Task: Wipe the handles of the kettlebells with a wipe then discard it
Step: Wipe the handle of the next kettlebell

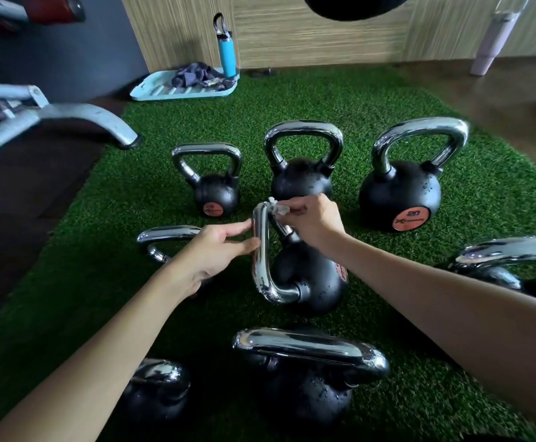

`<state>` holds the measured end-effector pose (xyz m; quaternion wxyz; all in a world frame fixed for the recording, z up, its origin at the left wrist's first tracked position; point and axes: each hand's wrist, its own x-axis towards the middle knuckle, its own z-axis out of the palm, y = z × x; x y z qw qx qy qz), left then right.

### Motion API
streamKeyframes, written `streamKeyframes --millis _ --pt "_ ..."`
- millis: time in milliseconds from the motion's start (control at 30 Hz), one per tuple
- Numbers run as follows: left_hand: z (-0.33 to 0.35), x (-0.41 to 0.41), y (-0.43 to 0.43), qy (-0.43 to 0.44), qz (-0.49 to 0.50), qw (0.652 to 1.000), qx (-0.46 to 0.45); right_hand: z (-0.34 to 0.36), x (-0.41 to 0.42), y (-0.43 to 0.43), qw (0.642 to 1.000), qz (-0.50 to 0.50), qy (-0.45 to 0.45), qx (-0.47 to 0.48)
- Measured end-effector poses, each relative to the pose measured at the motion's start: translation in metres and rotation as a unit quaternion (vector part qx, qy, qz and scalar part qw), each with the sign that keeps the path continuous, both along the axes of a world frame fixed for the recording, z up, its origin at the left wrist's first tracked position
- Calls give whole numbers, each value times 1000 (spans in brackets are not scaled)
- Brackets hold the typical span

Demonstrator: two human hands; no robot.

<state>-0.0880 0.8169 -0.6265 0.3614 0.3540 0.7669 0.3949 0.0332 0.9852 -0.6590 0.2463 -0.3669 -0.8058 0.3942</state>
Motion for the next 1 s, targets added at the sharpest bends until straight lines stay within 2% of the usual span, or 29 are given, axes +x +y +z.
streamKeyframes --millis 100,233,300,367,500,633,700,867,1000 --pt "-4 -4 -4 10 3 1000 -4 -3 2 -14 999 17 14 31" --pt "-4 -6 -7 22 2 1000 -17 -10 5 -21 999 19 37 20" --pt "-4 -4 -5 12 -2 1000 -10 -2 -1 -16 998 -5 52 29" --pt "-2 1 -2 -1 -2 1000 0 2 -6 -9 998 -27 60 1" --pt "-2 3 1 5 5 1000 6 4 7 -18 997 32 58 -40" --pt "-4 -1 -1 2 18 1000 -1 7 40 -42 991 117 56 -32" --pt "-5 -3 -4 -7 16 1000 3 10 51 -53 988 154 27 -5" --pt "-5 0 -5 -33 10 999 24 25 47 -56 991 133 16 4" --pt "-3 2 -3 -38 21 999 13 28 60 -63 984 176 -29 21"
